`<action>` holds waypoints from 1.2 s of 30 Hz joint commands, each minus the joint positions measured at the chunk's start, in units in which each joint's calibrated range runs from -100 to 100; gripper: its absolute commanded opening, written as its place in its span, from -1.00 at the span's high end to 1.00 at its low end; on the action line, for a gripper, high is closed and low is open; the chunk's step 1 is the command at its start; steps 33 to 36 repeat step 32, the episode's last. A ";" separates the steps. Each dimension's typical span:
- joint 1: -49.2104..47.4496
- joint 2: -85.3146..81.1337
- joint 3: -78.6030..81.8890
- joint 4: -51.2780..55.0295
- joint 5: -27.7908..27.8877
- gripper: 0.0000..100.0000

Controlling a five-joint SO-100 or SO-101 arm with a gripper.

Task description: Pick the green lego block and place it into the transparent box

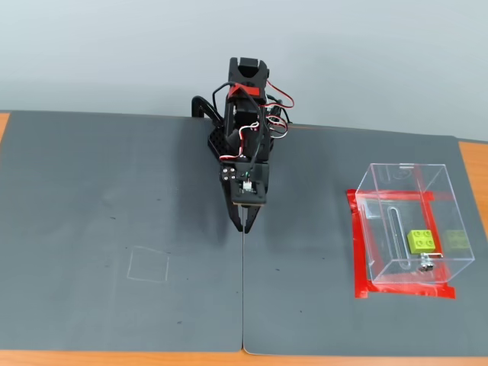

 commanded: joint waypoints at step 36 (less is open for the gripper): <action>0.53 -0.68 0.09 5.08 0.21 0.96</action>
